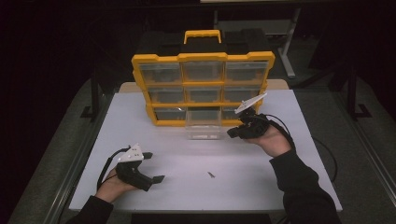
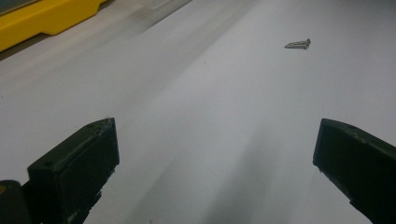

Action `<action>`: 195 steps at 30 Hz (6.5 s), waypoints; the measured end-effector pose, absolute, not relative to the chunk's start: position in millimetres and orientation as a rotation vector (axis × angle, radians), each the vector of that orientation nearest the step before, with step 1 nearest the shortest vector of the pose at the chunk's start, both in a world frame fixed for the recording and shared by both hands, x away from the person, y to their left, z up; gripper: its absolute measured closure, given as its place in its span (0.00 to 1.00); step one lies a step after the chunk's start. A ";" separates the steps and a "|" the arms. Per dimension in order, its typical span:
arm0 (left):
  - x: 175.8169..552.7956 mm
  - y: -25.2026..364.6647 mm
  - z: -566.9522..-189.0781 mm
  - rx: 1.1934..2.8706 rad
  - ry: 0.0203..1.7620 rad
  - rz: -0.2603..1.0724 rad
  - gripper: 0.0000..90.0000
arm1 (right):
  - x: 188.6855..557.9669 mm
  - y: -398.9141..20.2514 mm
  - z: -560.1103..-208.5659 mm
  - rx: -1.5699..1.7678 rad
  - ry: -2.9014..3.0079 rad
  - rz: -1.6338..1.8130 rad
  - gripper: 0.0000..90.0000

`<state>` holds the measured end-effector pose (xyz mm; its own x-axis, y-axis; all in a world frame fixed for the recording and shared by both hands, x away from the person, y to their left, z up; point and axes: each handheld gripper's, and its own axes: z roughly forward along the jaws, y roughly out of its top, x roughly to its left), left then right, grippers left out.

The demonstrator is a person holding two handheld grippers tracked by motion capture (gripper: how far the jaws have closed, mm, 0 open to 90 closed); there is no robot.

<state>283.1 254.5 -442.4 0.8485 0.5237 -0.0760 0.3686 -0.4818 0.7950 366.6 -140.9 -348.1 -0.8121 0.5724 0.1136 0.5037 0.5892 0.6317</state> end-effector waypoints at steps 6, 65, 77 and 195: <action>283.0 254.5 -442.4 2.127 0.649 0.221 0.00 | 374.5 -141.4 -340.0 0.921 2.691 1.053 0.96; 282.5 256.4 -440.7 2.102 0.662 0.221 0.00 | 420.4 -83.9 -329.7 0.842 2.725 1.043 0.99; 282.4 256.4 -440.7 2.103 0.664 0.224 0.00 | 391.8 -95.3 -330.2 0.810 2.726 1.047 0.99; 282.0 255.6 -441.3 2.109 0.658 0.225 0.00 | 314.4 -76.3 -438.8 0.721 2.918 0.856 0.95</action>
<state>282.0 255.6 -441.3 0.8424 0.5326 -0.0816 0.3713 -0.4640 0.8043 314.4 -76.3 -438.8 -0.8934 0.4353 0.1114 0.4265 0.7436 0.5149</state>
